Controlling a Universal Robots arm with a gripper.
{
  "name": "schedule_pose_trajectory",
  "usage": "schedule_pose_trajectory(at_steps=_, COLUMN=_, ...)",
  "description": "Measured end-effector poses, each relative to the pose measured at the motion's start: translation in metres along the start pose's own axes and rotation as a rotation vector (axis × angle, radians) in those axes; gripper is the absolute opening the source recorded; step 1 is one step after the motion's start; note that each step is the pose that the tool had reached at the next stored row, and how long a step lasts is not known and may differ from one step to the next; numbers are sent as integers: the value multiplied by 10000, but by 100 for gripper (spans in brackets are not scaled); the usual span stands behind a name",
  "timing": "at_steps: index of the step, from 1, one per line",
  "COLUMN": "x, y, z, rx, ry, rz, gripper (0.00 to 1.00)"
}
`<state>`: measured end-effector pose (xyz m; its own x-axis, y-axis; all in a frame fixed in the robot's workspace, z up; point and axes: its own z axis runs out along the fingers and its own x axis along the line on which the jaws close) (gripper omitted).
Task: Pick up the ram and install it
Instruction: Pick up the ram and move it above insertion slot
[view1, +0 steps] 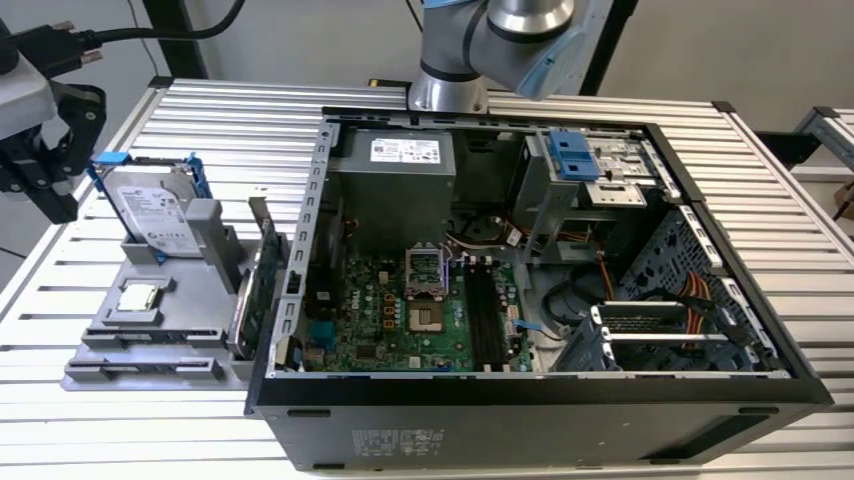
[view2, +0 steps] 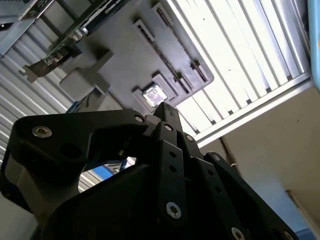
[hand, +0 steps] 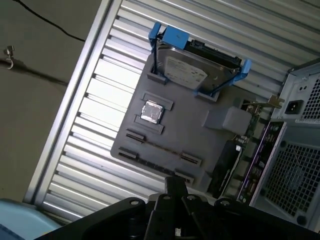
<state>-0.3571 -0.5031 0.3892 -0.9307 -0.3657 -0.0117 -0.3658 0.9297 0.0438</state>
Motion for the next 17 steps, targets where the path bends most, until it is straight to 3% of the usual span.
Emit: schedule_pose_trajectory(at_steps=17, x=0, y=0, z=-4, rx=-9, ry=37, rz=-823, gripper=0)
